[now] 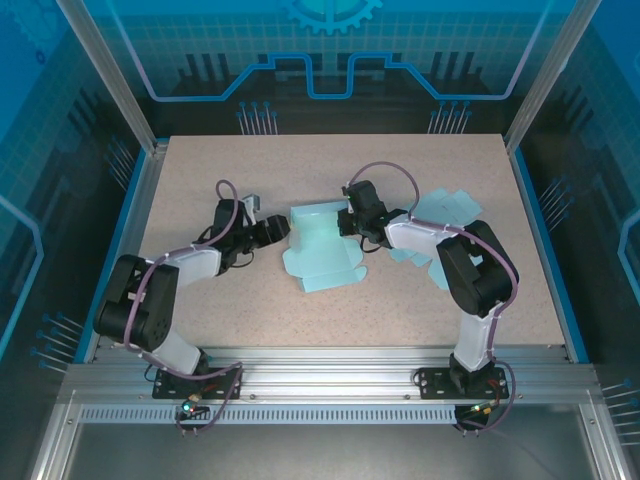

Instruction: Fold the paper box

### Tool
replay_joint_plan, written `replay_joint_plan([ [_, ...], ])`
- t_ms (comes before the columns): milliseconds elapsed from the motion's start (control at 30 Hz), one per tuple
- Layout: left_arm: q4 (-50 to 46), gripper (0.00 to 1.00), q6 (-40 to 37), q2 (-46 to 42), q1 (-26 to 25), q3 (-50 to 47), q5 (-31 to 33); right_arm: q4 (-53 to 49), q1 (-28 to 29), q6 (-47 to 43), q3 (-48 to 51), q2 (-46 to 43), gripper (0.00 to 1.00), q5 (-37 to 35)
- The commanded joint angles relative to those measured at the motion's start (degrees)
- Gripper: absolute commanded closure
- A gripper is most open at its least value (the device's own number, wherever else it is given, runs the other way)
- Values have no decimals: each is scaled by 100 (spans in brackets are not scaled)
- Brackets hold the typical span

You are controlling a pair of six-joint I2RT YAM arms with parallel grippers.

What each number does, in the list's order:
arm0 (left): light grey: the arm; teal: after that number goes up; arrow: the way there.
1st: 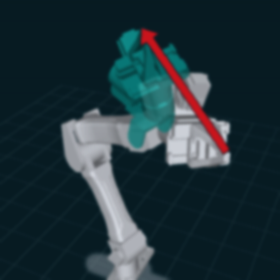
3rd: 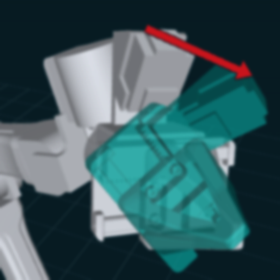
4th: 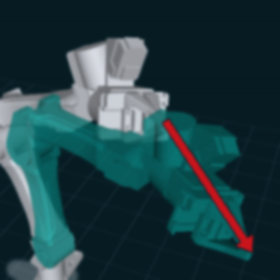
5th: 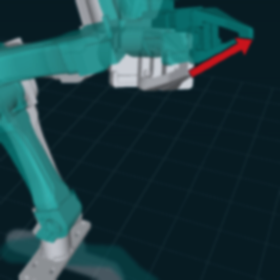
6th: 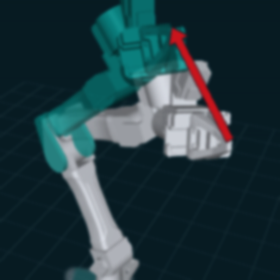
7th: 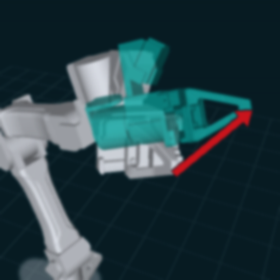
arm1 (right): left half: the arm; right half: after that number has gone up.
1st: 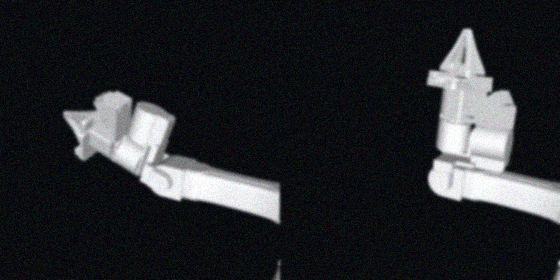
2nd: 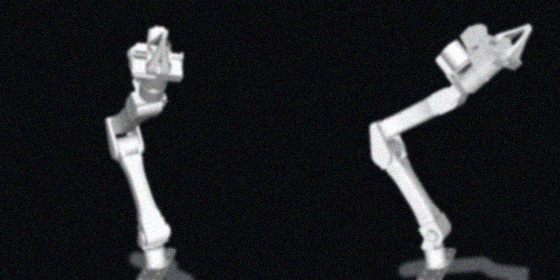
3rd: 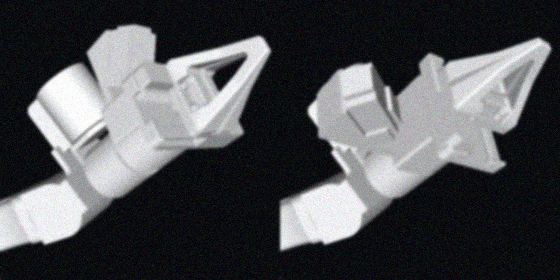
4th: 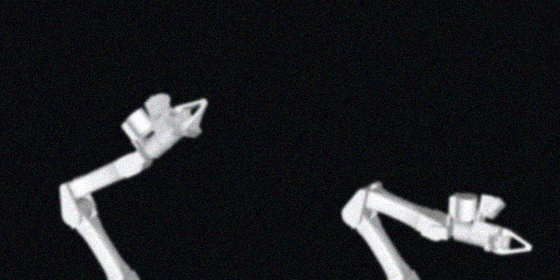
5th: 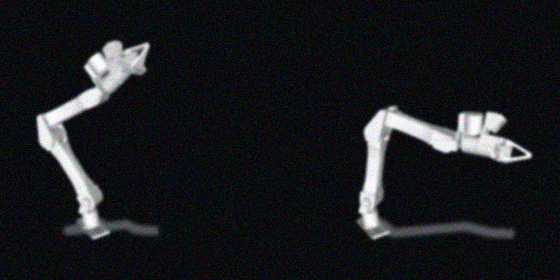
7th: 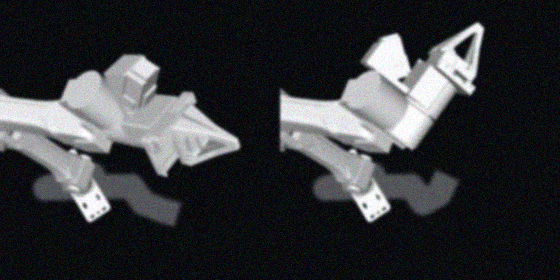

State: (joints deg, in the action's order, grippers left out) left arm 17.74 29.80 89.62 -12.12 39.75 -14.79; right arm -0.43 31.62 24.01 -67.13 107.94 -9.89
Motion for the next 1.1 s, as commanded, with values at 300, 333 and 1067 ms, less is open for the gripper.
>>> replay_joint_plan([
  [300,-716,24,-730,-505,-480,-74,372,-45,98,84,-159,96,87,96],
  [333,-718,24,-787,-495,-492,-49,347,-45,96,80,-160,96,87,114],
  [1067,-469,43,-2371,281,-729,804,1307,-52,168,-173,-107,-36,87,304],
])
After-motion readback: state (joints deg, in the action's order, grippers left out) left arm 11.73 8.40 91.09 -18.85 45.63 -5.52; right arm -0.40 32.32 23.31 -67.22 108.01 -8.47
